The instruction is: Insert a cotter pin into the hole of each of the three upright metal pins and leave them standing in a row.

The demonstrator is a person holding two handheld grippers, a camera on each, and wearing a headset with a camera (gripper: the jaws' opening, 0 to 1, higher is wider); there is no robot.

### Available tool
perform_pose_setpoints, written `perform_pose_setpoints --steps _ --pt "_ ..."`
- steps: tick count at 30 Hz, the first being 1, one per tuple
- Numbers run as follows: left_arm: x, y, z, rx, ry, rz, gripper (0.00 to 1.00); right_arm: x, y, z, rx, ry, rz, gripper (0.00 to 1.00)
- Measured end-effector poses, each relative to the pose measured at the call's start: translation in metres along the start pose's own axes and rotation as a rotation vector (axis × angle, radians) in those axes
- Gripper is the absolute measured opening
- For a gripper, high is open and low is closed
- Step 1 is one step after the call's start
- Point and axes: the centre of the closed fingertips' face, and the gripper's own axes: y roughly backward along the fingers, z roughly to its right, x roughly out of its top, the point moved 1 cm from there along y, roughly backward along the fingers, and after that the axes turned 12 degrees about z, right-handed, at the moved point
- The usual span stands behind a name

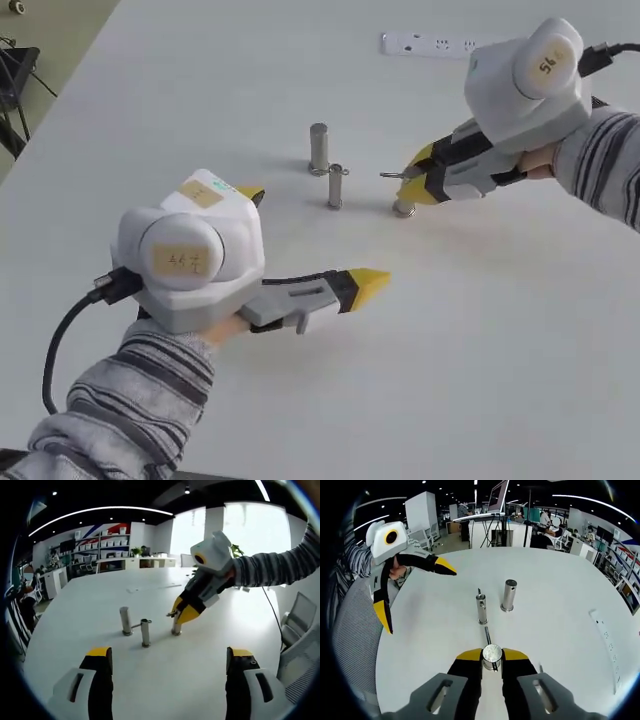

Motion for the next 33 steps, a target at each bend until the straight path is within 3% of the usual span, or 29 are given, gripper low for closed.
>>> perform_pose_setpoints --steps 11,13,17,20,26,30,33 --pt "-0.002 -0.002 0.006 -0.016 0.002 -0.008 0.93 0.000 0.000 0.000 0.000 0.025 0.004 0.10" --pt "-0.001 -0.002 0.006 -0.015 0.003 -0.008 0.93 0.001 0.000 -0.001 -0.008 -0.009 0.014 0.14" --pt "0.000 -0.001 0.006 -0.012 0.003 -0.005 0.93 0.002 0.002 0.000 -0.013 0.021 0.003 0.22" --pt "0.001 -0.001 0.006 -0.009 0.004 0.000 0.93 0.011 0.004 0.000 -0.028 -0.010 0.039 0.25" --pt "0.004 0.001 0.006 -0.010 0.002 0.010 0.93 0.046 0.002 -0.001 -0.033 -0.115 0.203 0.28" --pt "0.008 0.004 0.004 -0.001 -0.006 0.022 0.93 0.065 -0.004 0.001 -0.060 -0.162 0.268 0.28" --pt "0.010 0.006 0.002 0.003 -0.013 0.031 0.93 0.072 -0.012 0.006 -0.086 -0.177 0.287 0.28"
